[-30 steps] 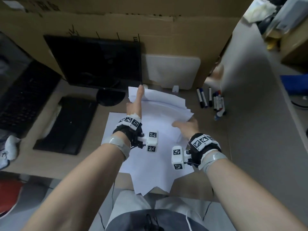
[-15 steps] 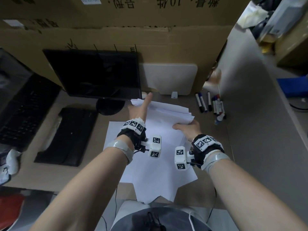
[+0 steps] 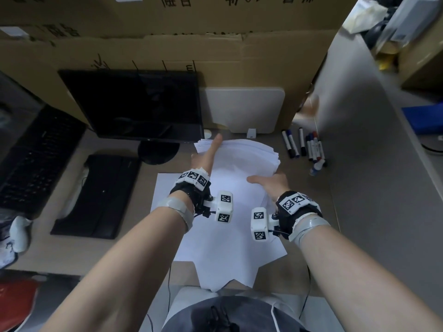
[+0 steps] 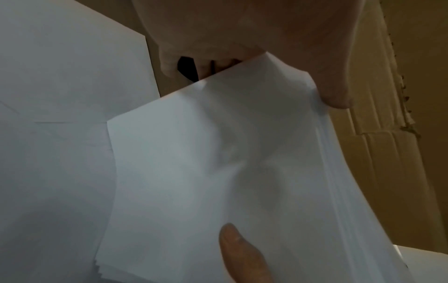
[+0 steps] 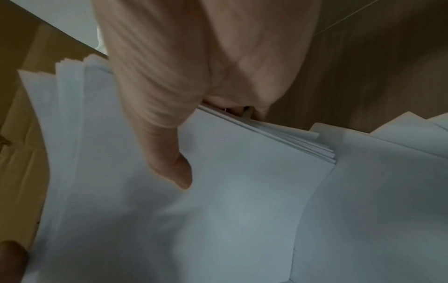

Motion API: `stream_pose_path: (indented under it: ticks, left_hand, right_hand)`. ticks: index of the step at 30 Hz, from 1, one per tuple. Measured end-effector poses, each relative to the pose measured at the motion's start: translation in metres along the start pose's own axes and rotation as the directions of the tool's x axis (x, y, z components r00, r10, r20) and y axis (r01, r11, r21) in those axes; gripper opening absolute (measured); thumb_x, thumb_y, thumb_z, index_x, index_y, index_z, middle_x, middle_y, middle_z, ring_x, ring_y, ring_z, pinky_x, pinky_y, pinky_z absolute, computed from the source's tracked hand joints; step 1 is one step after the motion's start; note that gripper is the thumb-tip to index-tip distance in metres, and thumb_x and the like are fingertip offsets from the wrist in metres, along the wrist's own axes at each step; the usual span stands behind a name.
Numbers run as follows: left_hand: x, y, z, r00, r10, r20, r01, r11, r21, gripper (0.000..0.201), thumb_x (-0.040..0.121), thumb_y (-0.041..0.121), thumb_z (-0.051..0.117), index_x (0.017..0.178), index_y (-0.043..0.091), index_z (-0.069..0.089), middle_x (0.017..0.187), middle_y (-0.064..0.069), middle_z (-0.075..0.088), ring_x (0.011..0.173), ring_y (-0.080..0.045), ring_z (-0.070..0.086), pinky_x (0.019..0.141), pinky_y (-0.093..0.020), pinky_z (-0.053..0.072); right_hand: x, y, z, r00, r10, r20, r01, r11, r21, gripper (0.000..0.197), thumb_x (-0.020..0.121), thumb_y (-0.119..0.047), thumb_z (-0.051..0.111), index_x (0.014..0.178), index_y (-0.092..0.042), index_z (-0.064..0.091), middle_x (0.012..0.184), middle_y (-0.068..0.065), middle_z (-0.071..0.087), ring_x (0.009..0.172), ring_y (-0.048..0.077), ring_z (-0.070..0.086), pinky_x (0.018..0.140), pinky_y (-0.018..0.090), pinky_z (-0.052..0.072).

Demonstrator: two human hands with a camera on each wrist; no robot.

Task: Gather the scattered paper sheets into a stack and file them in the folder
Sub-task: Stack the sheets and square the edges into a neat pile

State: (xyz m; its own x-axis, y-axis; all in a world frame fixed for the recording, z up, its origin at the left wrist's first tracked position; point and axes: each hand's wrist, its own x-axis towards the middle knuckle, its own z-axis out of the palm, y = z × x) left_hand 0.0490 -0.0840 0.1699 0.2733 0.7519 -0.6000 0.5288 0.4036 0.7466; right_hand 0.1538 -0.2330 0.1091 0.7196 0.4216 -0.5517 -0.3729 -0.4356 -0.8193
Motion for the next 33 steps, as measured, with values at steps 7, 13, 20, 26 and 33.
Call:
stream_pose_path:
  ticks: [7, 13, 20, 26, 33]
  left_hand:
    - [0.005, 0.002, 0.002, 0.998, 0.038, -0.055, -0.038, 0.999, 0.005, 0.120, 0.053, 0.083, 0.065, 0.141, 0.006, 0.039, 0.127, -0.005, 0.054, 0.106, -0.026, 0.057, 0.087, -0.036, 0.044]
    - [0.015, -0.002, 0.003, 0.998, 0.002, -0.056, -0.008, 0.994, -0.110, 0.120, 0.060, 0.073, 0.069, 0.150, 0.007, 0.025, 0.149, -0.009, 0.040, 0.132, -0.029, 0.044, 0.098, -0.040, 0.037]
    - [0.019, -0.003, 0.005, 0.996, 0.045, -0.074, -0.053, 0.991, -0.122, 0.099, 0.076, 0.057, 0.069, 0.149, 0.004, 0.027, 0.150, -0.012, 0.038, 0.134, -0.030, 0.042, 0.107, -0.041, 0.035]
    - [0.024, -0.006, 0.001, 0.996, 0.023, -0.081, -0.038, 0.980, -0.196, 0.093, 0.077, 0.060, 0.066, 0.146, 0.006, 0.033, 0.144, -0.009, 0.044, 0.128, -0.030, 0.047, 0.105, -0.038, 0.036]
    - [0.030, -0.015, 0.000, 1.000, 0.009, 0.008, -0.007, 0.960, -0.278, 0.101, 0.070, 0.075, 0.059, 0.146, 0.015, 0.034, 0.142, -0.004, 0.044, 0.134, -0.025, 0.040, 0.108, -0.040, 0.030]
  right_hand:
    - [-0.004, -0.008, 0.014, 0.995, -0.068, -0.073, 0.075, 0.993, 0.087, 0.049, 0.065, -0.007, 0.085, 0.110, -0.013, 0.066, 0.098, 0.002, 0.071, 0.093, 0.022, 0.069, 0.079, 0.032, 0.054]
    - [-0.012, -0.026, 0.011, 0.978, -0.073, -0.197, 0.119, 0.965, 0.233, 0.080, 0.061, -0.054, 0.085, 0.128, -0.020, 0.058, 0.124, -0.005, 0.063, 0.113, 0.016, 0.059, 0.101, 0.035, 0.045]
    - [-0.006, -0.046, 0.022, 0.959, -0.020, -0.282, 0.089, 0.969, 0.232, 0.097, 0.073, -0.067, 0.068, 0.150, -0.020, 0.032, 0.152, 0.003, 0.038, 0.137, 0.025, 0.039, 0.110, 0.041, 0.033]
    - [-0.005, -0.046, 0.025, 0.952, -0.010, -0.307, 0.088, 0.967, 0.240, 0.075, 0.080, -0.052, 0.063, 0.144, -0.021, 0.041, 0.147, 0.002, 0.043, 0.128, 0.024, 0.046, 0.103, 0.037, 0.036]
    - [-0.005, -0.038, 0.020, 0.946, 0.016, -0.323, 0.071, 0.964, 0.256, 0.065, 0.084, -0.058, 0.062, 0.134, -0.019, 0.052, 0.137, 0.002, 0.052, 0.119, 0.022, 0.050, 0.104, 0.036, 0.036]
